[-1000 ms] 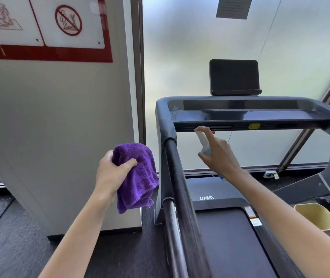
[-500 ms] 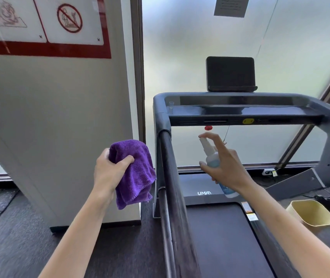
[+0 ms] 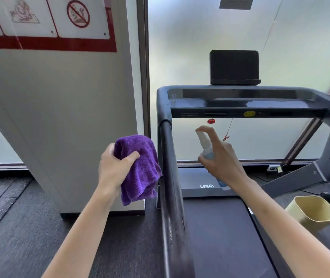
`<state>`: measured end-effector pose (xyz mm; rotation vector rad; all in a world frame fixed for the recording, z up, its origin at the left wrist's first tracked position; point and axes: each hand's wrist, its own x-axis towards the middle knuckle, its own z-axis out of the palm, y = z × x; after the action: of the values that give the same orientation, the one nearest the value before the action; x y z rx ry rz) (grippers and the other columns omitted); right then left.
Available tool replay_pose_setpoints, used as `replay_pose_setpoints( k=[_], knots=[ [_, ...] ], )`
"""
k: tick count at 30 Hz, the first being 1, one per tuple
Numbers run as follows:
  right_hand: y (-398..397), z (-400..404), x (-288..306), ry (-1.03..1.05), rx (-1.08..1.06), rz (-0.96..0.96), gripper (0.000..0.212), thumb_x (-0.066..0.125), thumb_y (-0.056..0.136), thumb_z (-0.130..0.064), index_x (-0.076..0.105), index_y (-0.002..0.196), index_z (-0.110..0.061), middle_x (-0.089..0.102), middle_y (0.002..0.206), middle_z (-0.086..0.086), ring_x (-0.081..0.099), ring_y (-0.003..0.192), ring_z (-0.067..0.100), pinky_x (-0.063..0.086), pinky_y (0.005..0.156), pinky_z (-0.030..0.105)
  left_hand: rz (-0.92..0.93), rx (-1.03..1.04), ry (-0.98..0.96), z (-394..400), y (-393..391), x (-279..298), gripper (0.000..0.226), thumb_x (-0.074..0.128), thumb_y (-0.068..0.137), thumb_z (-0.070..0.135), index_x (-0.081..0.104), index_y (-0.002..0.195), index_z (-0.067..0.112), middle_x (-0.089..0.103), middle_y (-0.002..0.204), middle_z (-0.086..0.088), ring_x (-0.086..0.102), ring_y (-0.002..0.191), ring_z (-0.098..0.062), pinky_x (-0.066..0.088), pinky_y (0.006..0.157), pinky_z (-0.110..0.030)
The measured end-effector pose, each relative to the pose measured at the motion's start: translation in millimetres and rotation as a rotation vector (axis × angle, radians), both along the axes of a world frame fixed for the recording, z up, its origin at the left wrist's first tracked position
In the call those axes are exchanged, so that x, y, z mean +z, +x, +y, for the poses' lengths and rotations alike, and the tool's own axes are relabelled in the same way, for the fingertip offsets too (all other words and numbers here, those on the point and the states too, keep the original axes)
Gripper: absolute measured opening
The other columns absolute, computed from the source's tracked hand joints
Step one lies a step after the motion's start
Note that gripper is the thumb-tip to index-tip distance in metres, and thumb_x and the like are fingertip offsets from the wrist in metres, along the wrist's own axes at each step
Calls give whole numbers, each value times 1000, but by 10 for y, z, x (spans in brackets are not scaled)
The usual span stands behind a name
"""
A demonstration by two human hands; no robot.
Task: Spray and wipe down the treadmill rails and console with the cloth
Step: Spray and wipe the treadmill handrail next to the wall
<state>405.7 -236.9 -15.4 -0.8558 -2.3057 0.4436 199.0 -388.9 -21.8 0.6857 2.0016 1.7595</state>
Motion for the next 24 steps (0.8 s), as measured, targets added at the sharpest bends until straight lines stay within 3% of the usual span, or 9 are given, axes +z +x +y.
replay_pose_setpoints(
  k=[3,6,11,14,17,24],
  knots=[
    [119,-173,-31,-67,13,13,66,60,84,0,38,138,-31,56,75,14,54,57,30,53,52,42,-2,-17,-1,-89,5,-32,23,76,77,17,64,96,24,71,93,6,68,89,-16,55,89,-44],
    [245,-368,-83,-94,14,37,65,59,82,1,41,134,-33,51,63,11,43,50,20,43,47,27,-7,-40,-8,-182,-7,-64,24,76,76,18,64,96,24,71,94,4,68,90,-17,55,89,-46],
    [300,-631,-82,-92,-32,40,63,61,82,4,43,135,-26,52,61,11,41,50,16,36,47,16,-12,-91,-12,-336,-23,-66,24,76,77,17,64,97,24,70,94,6,68,90,-16,54,90,-45],
    [260,-751,-54,-87,-82,50,61,60,82,5,45,134,-23,46,52,-6,42,45,8,38,47,14,-25,-136,-18,-432,-23,-50,25,76,77,16,65,98,23,71,95,4,68,92,-18,54,91,-46],
    [217,-838,-32,-66,-150,90,59,60,79,6,48,130,-19,53,50,-14,52,53,-3,39,52,9,-31,-185,-20,-506,-11,-37,25,76,78,15,65,99,22,71,96,4,68,92,-17,54,91,-46],
    [315,-968,1,-74,-205,31,66,59,78,2,40,131,-32,46,54,-8,48,47,7,40,48,14,-38,-215,-5,-644,18,-19,25,75,78,14,65,100,23,71,96,5,68,91,-15,55,90,-45]
  ],
)
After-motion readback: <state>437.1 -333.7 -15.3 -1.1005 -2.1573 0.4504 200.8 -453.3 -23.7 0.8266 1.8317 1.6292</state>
